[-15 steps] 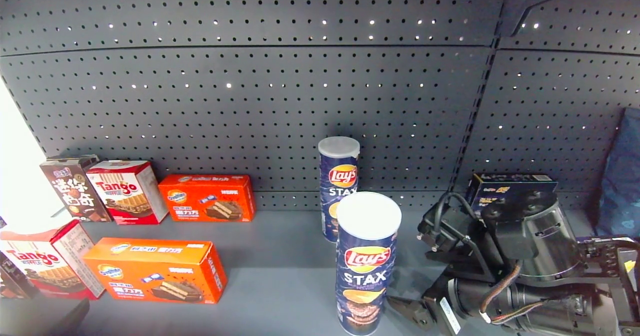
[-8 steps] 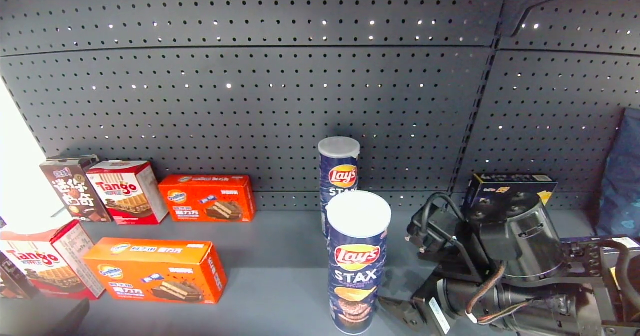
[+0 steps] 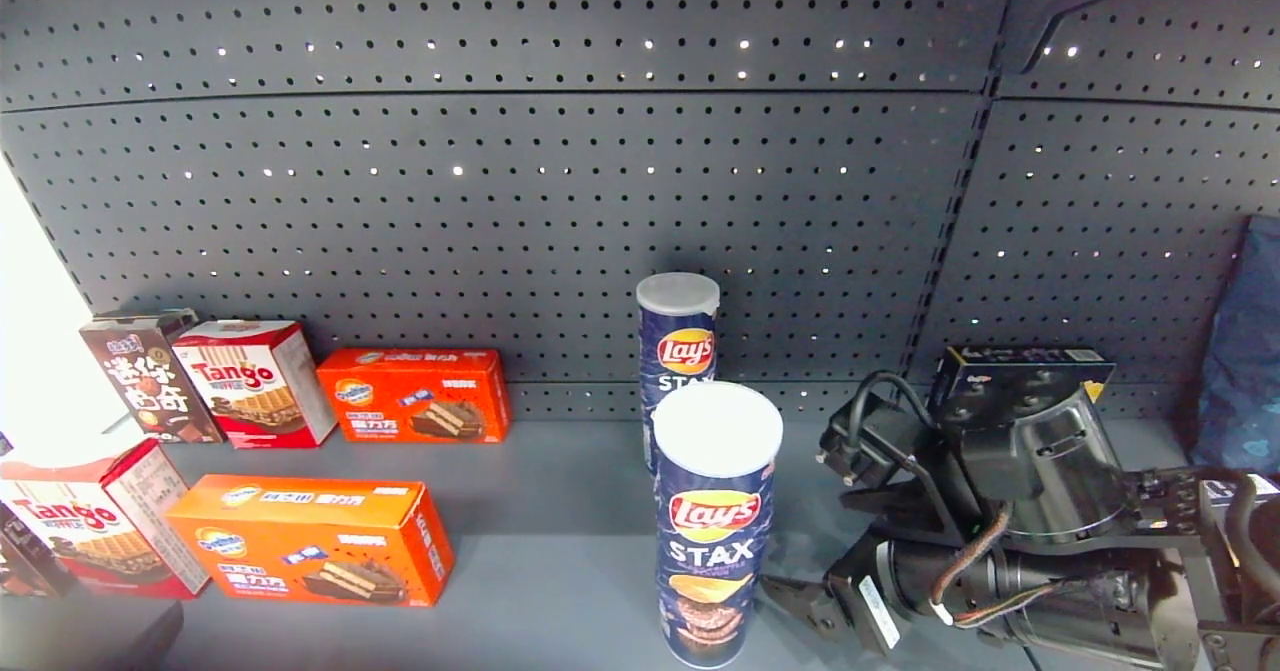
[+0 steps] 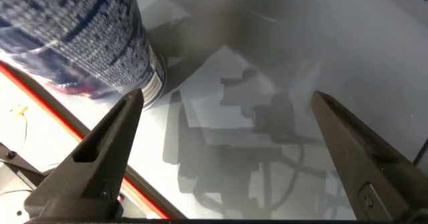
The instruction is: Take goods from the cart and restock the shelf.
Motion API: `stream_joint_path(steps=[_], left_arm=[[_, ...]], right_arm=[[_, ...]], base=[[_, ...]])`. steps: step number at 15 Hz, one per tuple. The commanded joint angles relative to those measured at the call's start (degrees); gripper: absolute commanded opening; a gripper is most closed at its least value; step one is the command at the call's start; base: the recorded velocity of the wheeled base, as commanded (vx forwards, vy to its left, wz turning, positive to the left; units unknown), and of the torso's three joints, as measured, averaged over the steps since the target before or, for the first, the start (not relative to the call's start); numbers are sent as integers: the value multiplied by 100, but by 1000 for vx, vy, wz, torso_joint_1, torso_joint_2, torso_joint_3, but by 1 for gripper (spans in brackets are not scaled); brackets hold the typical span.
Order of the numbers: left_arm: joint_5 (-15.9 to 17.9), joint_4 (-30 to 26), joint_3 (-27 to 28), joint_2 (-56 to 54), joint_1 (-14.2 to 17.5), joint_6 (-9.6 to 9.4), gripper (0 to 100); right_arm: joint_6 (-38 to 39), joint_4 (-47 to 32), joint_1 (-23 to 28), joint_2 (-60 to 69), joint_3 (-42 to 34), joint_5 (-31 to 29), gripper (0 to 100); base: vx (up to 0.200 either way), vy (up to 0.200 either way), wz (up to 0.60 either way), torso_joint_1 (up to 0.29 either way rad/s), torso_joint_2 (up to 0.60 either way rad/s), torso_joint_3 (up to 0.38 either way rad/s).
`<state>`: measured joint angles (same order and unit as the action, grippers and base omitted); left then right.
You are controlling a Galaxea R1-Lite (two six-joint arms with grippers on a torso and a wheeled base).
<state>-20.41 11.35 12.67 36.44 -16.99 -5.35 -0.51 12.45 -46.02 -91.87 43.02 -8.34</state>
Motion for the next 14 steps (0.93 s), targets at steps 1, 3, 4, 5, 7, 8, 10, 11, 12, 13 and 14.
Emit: stream_joint_path(steps=[1, 3, 4, 5, 7, 8, 10, 11, 12, 13, 14], left_arm=[[2, 8, -45, 4, 3, -1, 100], [-7, 8, -71, -67, 12, 8, 100], [-7, 8, -71, -84, 12, 8, 100], [-7, 8, -80, -84, 12, 8, 100], [-7, 8, -106, -84, 12, 8, 100], [-7, 8, -106, -93, 12, 8, 100], [-7, -1, -106, -163, 21, 8, 100], [-7, -10, -124, -190, 21, 8, 100], [-7, -10, -133, -198, 21, 8, 100], [-7, -19, -221, -286, 21, -1, 100], [-7, -28, -256, -339, 21, -10, 100]], right_arm=[[-2, 3, -21, -130, 92, -1, 100], [-2, 3, -100, -217, 163, -1, 100], [-2, 3, -118, -226, 163, -1, 100], [-2, 3, -118, -244, 163, -1, 100], [7, 3, -118, -235, 145, -1, 100], [16, 3, -109, -182, 128, -1, 100], [69, 3, -30, 143, 40, -10, 100], [192, 3, 5, 371, -13, -71, 100], [227, 3, 14, 442, -22, -107, 100], [499, -14, 14, 1039, -48, -379, 100], [535, -32, 49, 1338, -162, -458, 100]], base=[[0, 0, 0, 0, 0, 0], [0, 0, 0, 0, 0, 0], [0, 0, 0, 0, 0, 0], [0, 0, 0, 0, 0, 0], [0, 0, 0, 0, 0, 0], [0, 0, 0, 0, 0, 0], [0, 0, 0, 0, 0, 0], [0, 0, 0, 0, 0, 0], [0, 0, 0, 0, 0, 0], [0, 0, 0, 0, 0, 0], [0, 0, 0, 0, 0, 0]])
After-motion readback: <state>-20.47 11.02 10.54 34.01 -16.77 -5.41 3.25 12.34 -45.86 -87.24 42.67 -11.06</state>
